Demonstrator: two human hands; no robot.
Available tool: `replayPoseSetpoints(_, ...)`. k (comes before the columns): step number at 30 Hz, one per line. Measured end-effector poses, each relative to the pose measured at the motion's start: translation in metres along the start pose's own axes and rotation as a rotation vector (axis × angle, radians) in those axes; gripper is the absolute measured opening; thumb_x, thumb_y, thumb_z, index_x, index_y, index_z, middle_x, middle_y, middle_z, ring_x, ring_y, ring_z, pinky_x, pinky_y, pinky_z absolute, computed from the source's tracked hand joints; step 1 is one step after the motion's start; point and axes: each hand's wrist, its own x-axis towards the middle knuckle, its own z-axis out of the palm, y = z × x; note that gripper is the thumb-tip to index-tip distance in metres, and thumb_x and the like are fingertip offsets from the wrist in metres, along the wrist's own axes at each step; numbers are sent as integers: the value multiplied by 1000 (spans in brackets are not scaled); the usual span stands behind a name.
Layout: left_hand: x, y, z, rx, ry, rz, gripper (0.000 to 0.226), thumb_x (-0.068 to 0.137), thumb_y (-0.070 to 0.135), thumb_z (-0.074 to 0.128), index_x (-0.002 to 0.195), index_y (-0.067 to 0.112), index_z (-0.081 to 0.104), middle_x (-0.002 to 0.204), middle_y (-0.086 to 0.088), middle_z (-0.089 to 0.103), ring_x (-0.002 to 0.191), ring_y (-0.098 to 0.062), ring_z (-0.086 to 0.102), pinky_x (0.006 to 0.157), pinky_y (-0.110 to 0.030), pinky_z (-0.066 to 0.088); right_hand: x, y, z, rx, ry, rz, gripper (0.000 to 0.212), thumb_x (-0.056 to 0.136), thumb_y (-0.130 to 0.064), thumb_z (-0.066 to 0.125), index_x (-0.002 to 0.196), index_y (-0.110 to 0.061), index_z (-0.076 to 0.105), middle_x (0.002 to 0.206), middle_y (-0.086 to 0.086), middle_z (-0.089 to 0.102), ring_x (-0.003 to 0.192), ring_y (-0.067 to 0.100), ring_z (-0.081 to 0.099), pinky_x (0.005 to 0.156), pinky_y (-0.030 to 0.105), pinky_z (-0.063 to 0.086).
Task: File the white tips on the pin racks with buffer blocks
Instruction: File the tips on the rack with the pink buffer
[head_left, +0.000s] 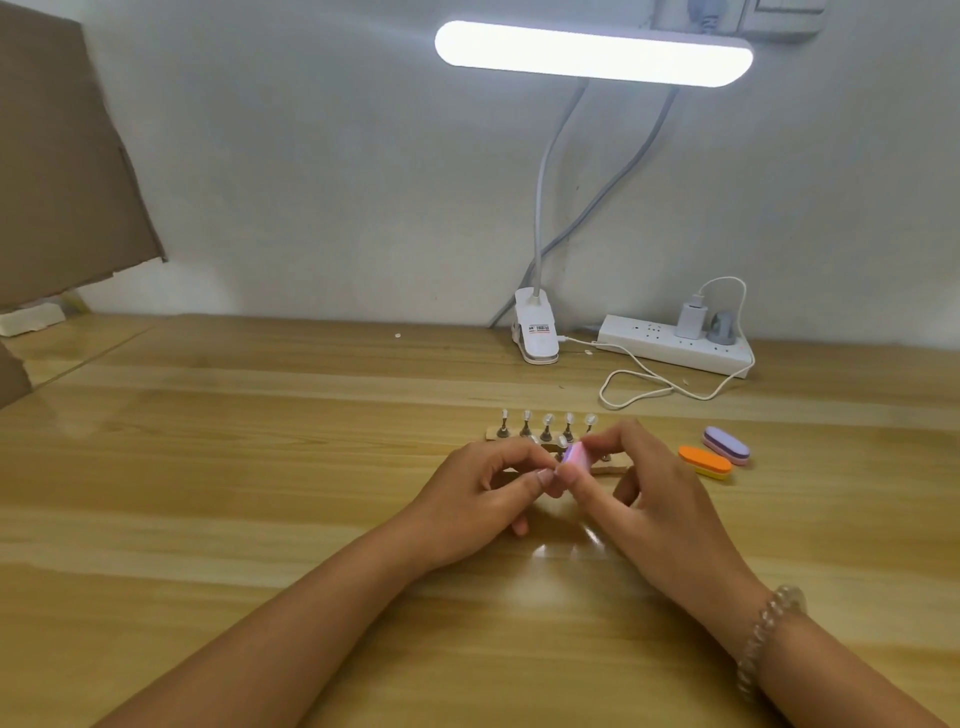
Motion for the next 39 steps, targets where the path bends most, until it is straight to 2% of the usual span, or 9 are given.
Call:
replayPoseSetpoints(4,-1,0,0,16,-19,-16,20,98,8,54,97,19,70,77,18,64,55,-5,58,60,-21,48,-8,-5,3,-55,-47,-164,39,81,-58,60,106,-28,59,100,-16,58,56,14,57,48,32,47)
replayPoseSetpoints(6,-1,0,0,28,-11,-15,20,99,7,55,97,19,70,77,18,64,54,-5,58,60,-21,47,-5,-4,2,-26,-46,-120,42,81,-62,62,105,-28,60,100,-16,60,56,14,57,49,32,48)
replayPoseSetpoints(9,0,1,0,1,7,-13,14,99,12,58,99,14,72,85,10,68,54,-8,59,58,-21,47,0,0,-1,2,4,-23,52,72,-68,53,104,-27,61,99,-17,62,57,14,57,58,38,51)
replayPoseSetpoints(15,-1,1,0,5,-1,-29,16,100,10,55,100,13,71,77,15,63,53,-6,57,59,-18,44,-6,-3,1,-73,-49,-108,39,78,-55,64,106,-29,61,100,-19,60,56,14,58,51,34,49)
replayPoseSetpoints(19,-1,1,0,34,6,-22,14,100,13,57,99,12,71,87,6,69,53,-9,58,60,-19,45,0,3,-2,-41,-19,-19,48,74,-65,56,106,-31,61,102,-20,61,58,12,59,58,34,50)
replayPoseSetpoints(24,-2,1,-2,11,-5,-34,16,101,12,54,99,11,70,78,13,62,54,-8,57,57,-16,43,-7,-1,1,-113,-56,-165,37,81,-52,64,109,-29,61,102,-20,59,56,11,58,49,31,49)
replayPoseSetpoints(29,0,1,-1,27,-6,-42,14,100,14,56,98,13,69,85,11,67,54,-7,58,58,-16,43,0,3,0,-49,-25,-63,50,75,-67,54,107,-30,61,101,-23,59,59,12,59,56,37,51)
replayPoseSetpoints(35,-2,0,-1,23,-29,-25,20,100,12,52,94,20,69,76,17,62,55,-5,57,59,-18,44,-8,-1,2,-132,-69,-205,36,83,-51,64,112,-30,60,106,-21,58,56,9,58,49,27,49)
replayPoseSetpoints(39,0,-1,-1,43,-18,-31,16,100,15,56,96,18,70,84,9,68,55,-6,59,61,-20,46,0,3,0,-56,-32,-83,48,77,-65,56,109,-30,62,103,-21,61,58,11,59,55,33,50)
